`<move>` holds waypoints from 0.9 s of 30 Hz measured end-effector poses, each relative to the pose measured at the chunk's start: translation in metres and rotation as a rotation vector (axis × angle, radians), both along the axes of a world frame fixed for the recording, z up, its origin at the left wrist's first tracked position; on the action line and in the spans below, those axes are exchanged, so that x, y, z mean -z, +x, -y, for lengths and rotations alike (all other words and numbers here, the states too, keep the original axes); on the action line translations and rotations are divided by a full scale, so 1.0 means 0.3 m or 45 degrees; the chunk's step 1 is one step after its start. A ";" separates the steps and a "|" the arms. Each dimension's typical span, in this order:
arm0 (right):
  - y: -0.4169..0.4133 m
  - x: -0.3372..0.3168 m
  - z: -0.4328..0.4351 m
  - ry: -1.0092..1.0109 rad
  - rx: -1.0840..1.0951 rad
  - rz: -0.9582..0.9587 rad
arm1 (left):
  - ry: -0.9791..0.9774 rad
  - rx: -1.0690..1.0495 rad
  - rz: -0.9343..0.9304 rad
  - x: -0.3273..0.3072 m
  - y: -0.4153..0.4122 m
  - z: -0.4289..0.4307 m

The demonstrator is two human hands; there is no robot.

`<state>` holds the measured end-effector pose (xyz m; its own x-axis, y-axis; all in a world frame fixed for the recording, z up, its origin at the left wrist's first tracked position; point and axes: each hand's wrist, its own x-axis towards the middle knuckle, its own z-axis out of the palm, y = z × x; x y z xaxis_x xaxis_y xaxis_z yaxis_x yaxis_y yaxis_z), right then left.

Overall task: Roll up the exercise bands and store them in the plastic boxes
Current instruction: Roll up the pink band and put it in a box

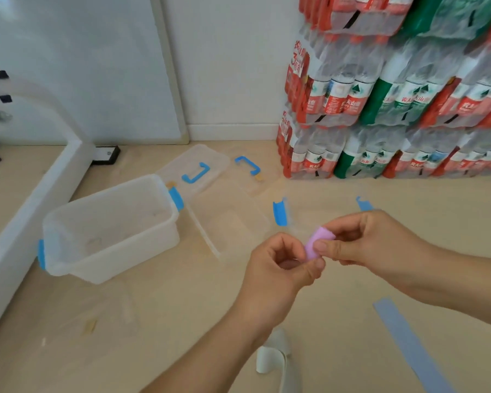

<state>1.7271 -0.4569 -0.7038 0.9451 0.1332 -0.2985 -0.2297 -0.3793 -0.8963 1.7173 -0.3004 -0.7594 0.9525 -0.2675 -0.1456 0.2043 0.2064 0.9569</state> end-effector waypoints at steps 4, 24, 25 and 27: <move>0.052 0.109 0.094 -0.056 -0.116 0.050 | 0.251 0.143 -0.022 0.068 0.066 0.047; 0.545 0.220 0.086 0.168 -0.532 0.163 | 2.213 0.550 -0.099 0.003 0.279 -0.398; 0.550 0.244 0.046 0.079 -0.591 0.172 | 2.201 0.497 -0.139 0.039 0.260 -0.429; 0.565 0.295 -0.025 -0.037 -0.648 0.175 | 2.114 0.365 -0.128 0.126 0.256 -0.444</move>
<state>1.8966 -0.4495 -0.7924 0.7937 0.5790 -0.1864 0.1093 -0.4373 -0.8927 1.7940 -0.1671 -0.7971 0.8740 0.0757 -0.4799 0.1232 -0.9900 0.0682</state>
